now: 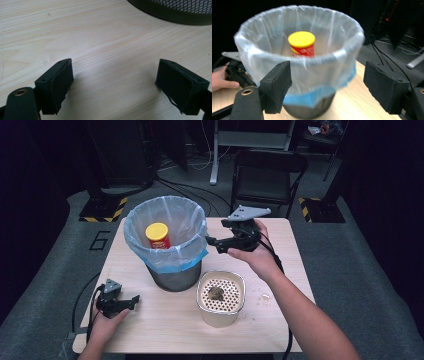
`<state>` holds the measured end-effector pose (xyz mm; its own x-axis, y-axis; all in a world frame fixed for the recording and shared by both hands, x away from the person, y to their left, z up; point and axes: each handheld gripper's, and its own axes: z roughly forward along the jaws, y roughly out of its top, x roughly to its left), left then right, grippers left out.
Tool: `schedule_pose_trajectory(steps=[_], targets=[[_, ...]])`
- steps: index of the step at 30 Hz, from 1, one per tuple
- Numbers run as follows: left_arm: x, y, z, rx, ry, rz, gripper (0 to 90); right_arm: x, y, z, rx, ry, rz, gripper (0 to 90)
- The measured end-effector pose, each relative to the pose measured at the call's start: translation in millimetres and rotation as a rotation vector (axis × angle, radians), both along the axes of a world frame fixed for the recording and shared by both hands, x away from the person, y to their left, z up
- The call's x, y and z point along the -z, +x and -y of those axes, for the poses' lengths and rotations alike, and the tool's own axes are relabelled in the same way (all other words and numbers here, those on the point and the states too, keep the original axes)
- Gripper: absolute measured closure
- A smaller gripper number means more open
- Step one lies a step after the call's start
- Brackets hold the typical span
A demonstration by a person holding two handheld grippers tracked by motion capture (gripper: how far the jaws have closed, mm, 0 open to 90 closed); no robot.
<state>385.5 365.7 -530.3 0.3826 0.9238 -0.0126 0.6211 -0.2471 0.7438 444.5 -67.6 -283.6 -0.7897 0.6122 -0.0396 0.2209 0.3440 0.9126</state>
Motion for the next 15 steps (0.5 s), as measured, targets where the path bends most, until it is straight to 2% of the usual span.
schedule_pose_trajectory(steps=[3,4,6,9,11,13,14,15], targets=[[0.0,0.0,0.0,0.0,0.0,0.0,13.7,8.3,-2.3,10.5,0.018,-0.002,-0.008,22.0],[1.3,0.0,0.8,-0.005,-0.008,0.013,13.7,17.3,-3.5,21.4,0.035,-0.019,-0.011,22.0],[1.2,-0.1,0.7,-0.003,-0.007,0.012,13.7,20.9,-4.6,25.3,0.046,-0.023,-0.018,22.0],[1.2,-0.1,0.7,-0.004,-0.008,0.012,13.8,37.9,-8.6,41.8,0.078,-0.039,-0.019,22.0],[0.9,-0.2,0.4,-0.007,-0.009,0.008,14.0,53.2,-14.2,57.2,0.118,-0.043,-0.03,22.0],[0.8,0.0,-0.1,-0.011,0.0,0.011,13.8,57.0,-14.4,61.6,0.12,-0.048,-0.013,22.0],[0.8,0.2,-0.3,-0.022,-0.001,0.011,13.7,68.8,-19.8,75.5,0.164,-0.047,-0.02,21.8],[0.7,0.2,-0.6,-0.028,0.003,0.01,13.5,75.1,-21.4,82.3,0.183,-0.041,-0.013,21.8]])
